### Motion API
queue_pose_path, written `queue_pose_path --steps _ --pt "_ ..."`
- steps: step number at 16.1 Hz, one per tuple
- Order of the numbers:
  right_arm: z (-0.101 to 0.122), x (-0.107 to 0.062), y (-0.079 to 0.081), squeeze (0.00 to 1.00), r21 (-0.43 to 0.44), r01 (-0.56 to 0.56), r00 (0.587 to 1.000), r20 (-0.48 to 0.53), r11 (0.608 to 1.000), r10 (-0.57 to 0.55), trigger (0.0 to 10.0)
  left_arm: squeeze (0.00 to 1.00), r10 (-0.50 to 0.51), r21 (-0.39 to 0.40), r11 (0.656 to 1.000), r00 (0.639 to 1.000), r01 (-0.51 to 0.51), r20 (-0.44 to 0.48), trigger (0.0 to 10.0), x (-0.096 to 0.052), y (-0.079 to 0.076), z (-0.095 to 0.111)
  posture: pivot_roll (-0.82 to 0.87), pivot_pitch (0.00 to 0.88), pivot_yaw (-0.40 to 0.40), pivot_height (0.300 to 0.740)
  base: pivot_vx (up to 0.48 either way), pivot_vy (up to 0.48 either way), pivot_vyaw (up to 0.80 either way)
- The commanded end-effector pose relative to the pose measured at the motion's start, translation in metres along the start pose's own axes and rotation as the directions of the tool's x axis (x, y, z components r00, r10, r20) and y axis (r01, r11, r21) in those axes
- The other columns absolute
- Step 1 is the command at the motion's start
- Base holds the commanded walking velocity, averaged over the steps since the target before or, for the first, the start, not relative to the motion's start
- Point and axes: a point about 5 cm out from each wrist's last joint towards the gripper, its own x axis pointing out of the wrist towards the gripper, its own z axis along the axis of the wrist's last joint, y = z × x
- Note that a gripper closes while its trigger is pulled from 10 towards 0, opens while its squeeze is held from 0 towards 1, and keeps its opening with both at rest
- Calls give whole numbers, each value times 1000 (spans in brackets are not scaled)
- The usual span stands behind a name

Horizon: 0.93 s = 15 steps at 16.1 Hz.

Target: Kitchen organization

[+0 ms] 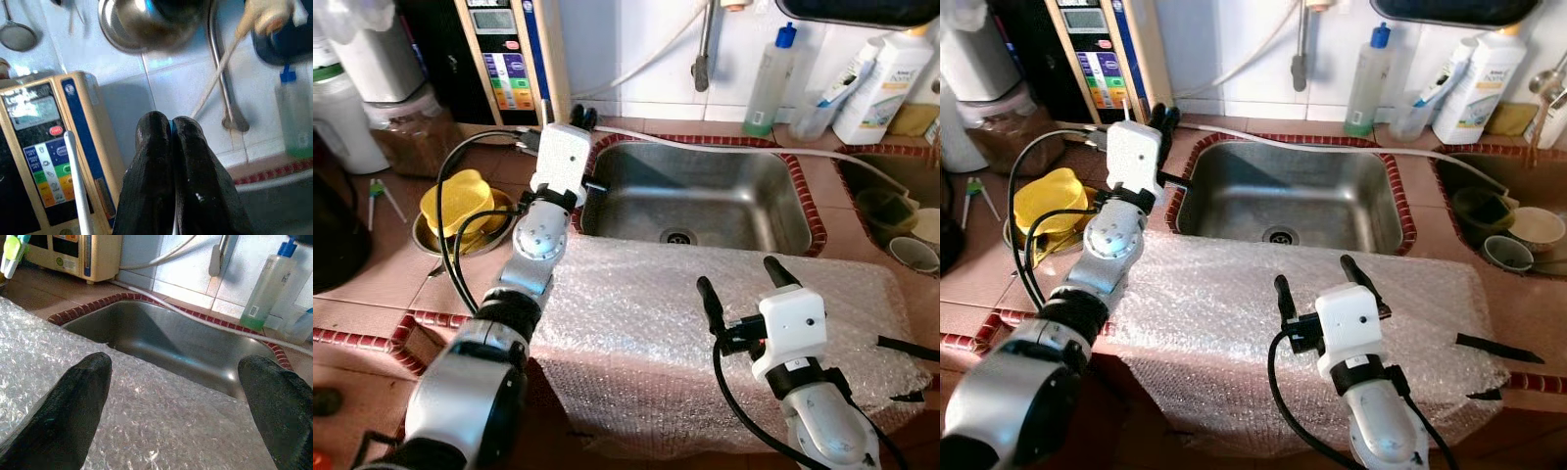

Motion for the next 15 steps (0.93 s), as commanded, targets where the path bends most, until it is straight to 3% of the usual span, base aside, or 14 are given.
queue_pose_path --steps 1,2,4,6,8,9,11,12,13,15 --pt "-1 2 -2 0 2 2 1000 5 1000 -2 10000 0 3 -54 999 999 -1 34 0 0 -2 7 -2 21 23 740 0 0 0" --pt "-1 4 -2 0 3 3 1000 8 1000 -3 10000 0 -1 -109 994 1000 5 29 0 -1 -5 8 4 19 20 740 0 0 0" --pt "0 9 -1 0 7 -12 1000 21 1000 12 10000 0 -145 -352 925 989 143 21 0 -12 -31 13 22 18 11 740 0 0 0" --pt "0 11 -1 0 9 -27 999 23 1000 27 10000 0 -219 -462 863 975 207 27 0 -16 -43 17 30 17 7 740 0 0 0" --pt "-1 15 0 0 5 -60 998 28 998 60 10000 0 -343 -611 735 939 293 38 0 -20 -57 26 50 15 2 740 0 0 0" --pt "-1 16 -2 0 7 -68 997 28 998 68 10000 0 -374 -633 706 926 318 48 0 -22 -59 28 52 15 2 740 0 0 0" --pt "0 19 -8 0 36 -82 996 29 996 81 10000 0 -439 -708 612 896 352 66 0 -24 -62 31 52 13 1 740 0 0 0" --pt "0 20 -8 0 62 -97 995 28 993 95 10000 0 -449 -712 601 890 363 75 0 -25 -62 33 52 14 1 740 0 0 0" --pt "1 20 -10 0 63 -96 995 33 993 94 10000 0 -471 -734 569 878 372 80 0 -27 -64 33 52 14 1 740 0 0 0" --pt "1 21 -9 0 108 -211 977 27 971 210 10000 0 -499 -746 544 863 384 80 0 -30 -71 35 40 11 6 740 0 0 0"
